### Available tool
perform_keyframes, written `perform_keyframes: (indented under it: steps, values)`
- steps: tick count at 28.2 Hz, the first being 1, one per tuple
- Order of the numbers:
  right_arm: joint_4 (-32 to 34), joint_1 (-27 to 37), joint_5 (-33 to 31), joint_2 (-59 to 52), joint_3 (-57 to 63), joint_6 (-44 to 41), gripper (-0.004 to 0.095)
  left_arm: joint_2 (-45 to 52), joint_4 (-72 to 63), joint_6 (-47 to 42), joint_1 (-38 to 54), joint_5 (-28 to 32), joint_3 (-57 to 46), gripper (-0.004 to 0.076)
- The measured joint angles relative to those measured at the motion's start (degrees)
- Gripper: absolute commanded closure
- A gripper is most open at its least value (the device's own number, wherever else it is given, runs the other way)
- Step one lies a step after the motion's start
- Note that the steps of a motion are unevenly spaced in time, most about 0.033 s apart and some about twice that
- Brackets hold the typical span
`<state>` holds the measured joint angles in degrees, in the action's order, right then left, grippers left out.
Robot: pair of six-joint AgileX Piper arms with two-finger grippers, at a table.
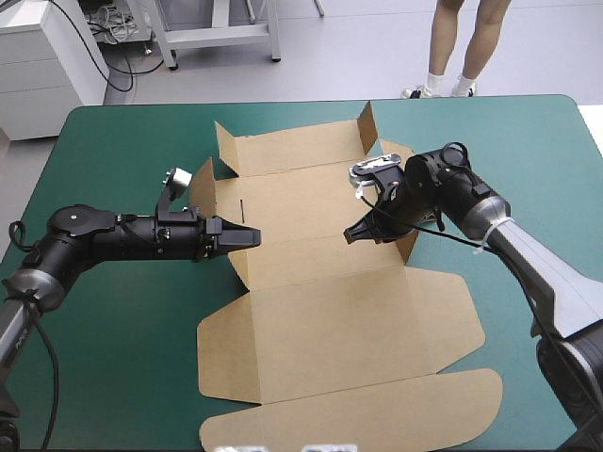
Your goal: Fold the box
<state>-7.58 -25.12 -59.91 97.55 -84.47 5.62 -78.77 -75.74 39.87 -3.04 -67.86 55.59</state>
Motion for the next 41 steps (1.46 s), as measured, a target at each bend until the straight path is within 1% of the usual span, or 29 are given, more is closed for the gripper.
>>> perform_keyframes:
  steps: [12, 15, 17, 20, 23, 24, 26, 27, 29, 35, 41]
  values:
    - [0.0, 0.0, -0.11, 0.0, 0.0, 0.5, 0.0927, 0.0, -2.55, 1.27, 0.0, -0.32, 0.0, 0.0732]
    - [-0.11, 0.0, -0.11, 0.0, 0.0, 1.41, 0.0901, 0.0, -2.55, 1.47, 0.0, -0.32, 0.0, 0.0732]
    - [-0.16, 0.0, -0.11, 0.0, 0.0, 1.76, 0.0849, 0.0, -2.55, 1.54, 0.0, -0.32, 0.0, 0.0732]
    - [-0.13, 0.0, -0.11, 0.0, 0.0, 2.52, 0.0726, 0.0, -2.55, 1.54, 0.0, -0.32, 0.0, 0.0732]
    - [-0.51, 0.0, -0.48, 0.0, 0.0, 3.69, 0.0548, 0.0, -2.55, 1.54, 0.0, -0.32, 0.0, 0.0732]
    - [-0.7, 0.0, -0.64, 0.0, 0.0, 3.87, 0.0469, 0.0, -2.55, 1.54, 0.0, -0.32, 0.0, 0.0732]
    - [-0.89, 0.0, -1.09, 0.0, 0.0, 4.0, 0.0375, 0.0, -2.5, 1.54, 0.0, -0.32, 0.0, 0.0732]
    - [-1.11, 0.0, -1.23, 0.0, 0.0, 4.06, 0.0343, 0.0, -2.5, 1.54, 0.0, -0.32, 0.0, 0.0732]
    - [-1.3, 0.0, -1.52, 0.0, 0.0, 4.06, 0.032, 0.0, -2.5, 1.54, 0.0, -0.32, 0.0, 0.0732]
    - [-1.91, 0.0, -2.13, 0.0, -0.44, 4.32, 0.0318, 0.0, -2.5, 1.54, 0.0, -0.32, 0.0, 0.0732]
    - [-0.74, 0.0, -6.71, -1.12, -6.72, 5.03, 0.0319, 0.0, -2.5, 1.54, 0.0, -0.32, 0.0, 0.0732]
